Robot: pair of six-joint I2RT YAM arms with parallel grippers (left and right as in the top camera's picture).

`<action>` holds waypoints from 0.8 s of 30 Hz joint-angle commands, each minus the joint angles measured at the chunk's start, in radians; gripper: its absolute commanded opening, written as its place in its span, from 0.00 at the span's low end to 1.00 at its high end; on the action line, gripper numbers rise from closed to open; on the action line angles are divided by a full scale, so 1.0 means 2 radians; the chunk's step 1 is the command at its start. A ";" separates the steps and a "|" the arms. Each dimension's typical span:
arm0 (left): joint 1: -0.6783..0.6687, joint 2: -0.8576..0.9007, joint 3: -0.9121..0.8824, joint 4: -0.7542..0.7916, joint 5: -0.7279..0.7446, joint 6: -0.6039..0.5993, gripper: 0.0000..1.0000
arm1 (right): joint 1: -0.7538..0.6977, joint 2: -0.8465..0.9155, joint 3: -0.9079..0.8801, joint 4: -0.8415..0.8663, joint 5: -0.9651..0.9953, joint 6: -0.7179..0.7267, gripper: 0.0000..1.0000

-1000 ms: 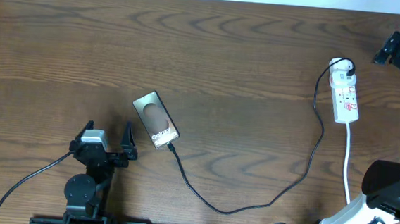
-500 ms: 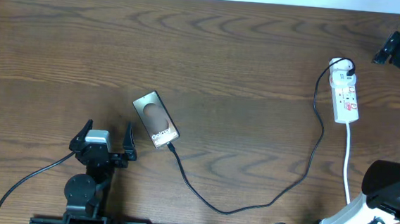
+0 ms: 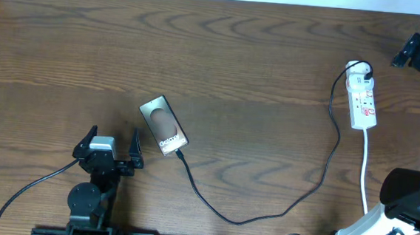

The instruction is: Plug charger to phone and switch on socket

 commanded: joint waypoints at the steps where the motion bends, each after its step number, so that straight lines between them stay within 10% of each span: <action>1: 0.003 -0.002 -0.004 -0.023 0.006 -0.001 0.94 | 0.002 0.004 0.003 -0.001 0.000 0.007 0.99; 24: 0.003 -0.002 -0.004 -0.023 0.006 -0.001 0.94 | 0.021 -0.027 -0.034 0.090 0.041 0.049 0.99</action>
